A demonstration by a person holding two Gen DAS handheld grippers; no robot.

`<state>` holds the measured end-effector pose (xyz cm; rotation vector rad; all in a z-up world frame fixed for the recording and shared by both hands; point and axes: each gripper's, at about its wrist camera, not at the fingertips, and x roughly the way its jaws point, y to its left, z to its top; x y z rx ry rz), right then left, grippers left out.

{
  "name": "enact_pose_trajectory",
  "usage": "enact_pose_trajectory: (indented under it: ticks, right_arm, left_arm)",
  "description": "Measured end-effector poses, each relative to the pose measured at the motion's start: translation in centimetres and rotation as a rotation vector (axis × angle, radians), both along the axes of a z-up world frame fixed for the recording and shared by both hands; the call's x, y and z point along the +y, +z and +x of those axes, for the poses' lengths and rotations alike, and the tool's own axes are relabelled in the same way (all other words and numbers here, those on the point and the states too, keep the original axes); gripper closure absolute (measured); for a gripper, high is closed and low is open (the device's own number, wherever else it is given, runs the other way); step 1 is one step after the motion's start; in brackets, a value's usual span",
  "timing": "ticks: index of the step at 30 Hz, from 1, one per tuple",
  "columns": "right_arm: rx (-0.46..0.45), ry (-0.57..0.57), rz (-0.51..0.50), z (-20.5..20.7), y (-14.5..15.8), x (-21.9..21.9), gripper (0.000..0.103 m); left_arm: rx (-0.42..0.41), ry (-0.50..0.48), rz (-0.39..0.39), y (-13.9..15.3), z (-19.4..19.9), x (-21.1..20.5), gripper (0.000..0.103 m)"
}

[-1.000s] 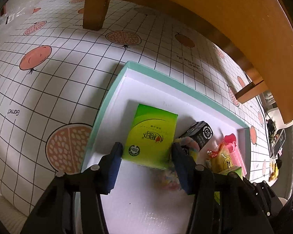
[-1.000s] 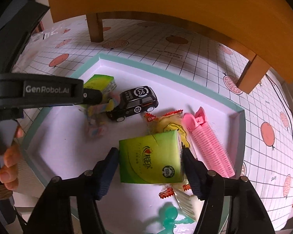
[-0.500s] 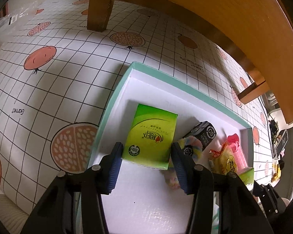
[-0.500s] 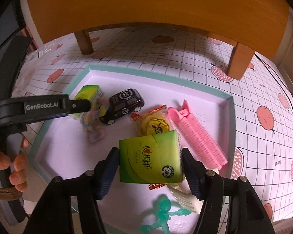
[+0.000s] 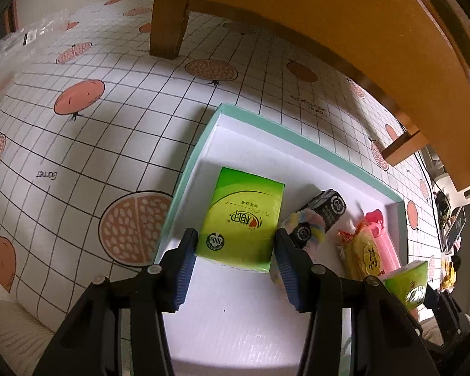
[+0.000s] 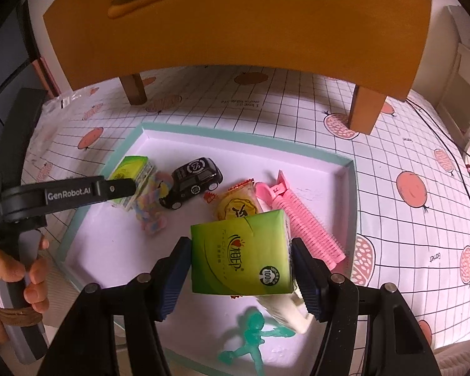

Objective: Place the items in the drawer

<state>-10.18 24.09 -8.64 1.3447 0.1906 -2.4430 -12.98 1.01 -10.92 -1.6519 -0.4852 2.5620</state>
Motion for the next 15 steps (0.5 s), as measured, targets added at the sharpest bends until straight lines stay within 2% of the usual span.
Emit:
enact_pose_trajectory:
  ticks: [9, 15]
  right_arm:
    - [0.041, -0.036, -0.03, 0.6, 1.8, 1.3, 0.037]
    - [0.079, -0.062, -0.072, 1.0, 3.9, 2.2, 0.037]
  left_arm:
    - [0.048, -0.021, -0.018, 2.0, 1.0, 0.2, 0.052]
    - [0.105, -0.043, -0.017, 4.4, 2.6, 0.5, 0.052]
